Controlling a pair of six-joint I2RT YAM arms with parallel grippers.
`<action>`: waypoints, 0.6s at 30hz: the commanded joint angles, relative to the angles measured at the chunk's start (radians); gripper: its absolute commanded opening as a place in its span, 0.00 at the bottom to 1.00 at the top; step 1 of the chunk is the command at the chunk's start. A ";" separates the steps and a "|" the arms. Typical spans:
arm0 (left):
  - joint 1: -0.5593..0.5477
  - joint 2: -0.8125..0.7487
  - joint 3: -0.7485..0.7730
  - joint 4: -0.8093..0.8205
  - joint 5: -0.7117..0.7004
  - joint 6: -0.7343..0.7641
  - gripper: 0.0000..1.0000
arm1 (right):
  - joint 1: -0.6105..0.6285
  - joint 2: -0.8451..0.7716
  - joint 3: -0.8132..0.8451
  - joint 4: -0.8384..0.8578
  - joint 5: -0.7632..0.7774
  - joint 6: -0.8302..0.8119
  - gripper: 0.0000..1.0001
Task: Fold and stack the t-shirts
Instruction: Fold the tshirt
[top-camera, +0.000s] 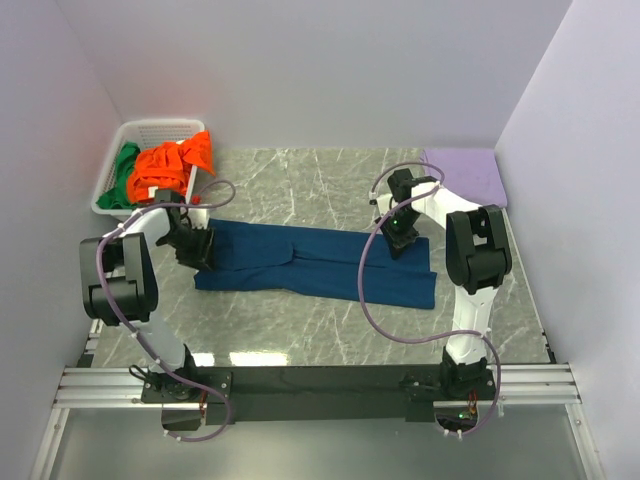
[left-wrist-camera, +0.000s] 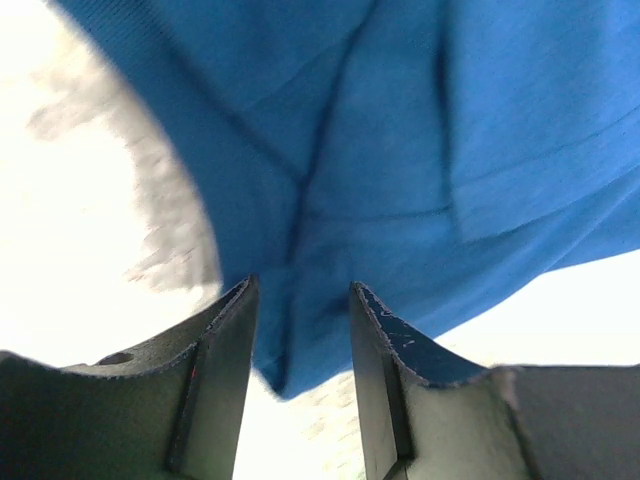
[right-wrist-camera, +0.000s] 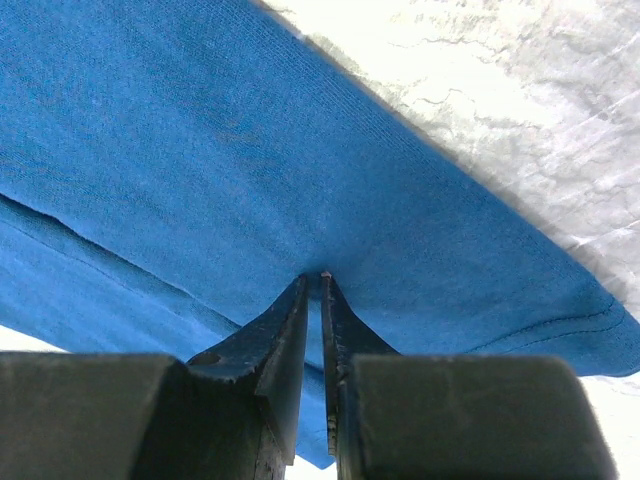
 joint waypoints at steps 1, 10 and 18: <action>0.035 -0.034 0.018 -0.064 0.022 0.097 0.47 | -0.006 -0.009 -0.015 0.009 0.031 -0.020 0.18; 0.041 0.003 0.011 -0.062 0.076 0.117 0.46 | -0.009 -0.057 -0.020 0.000 0.044 -0.035 0.18; 0.041 0.010 0.023 -0.065 0.110 0.114 0.35 | -0.010 -0.024 -0.038 0.005 0.068 -0.043 0.18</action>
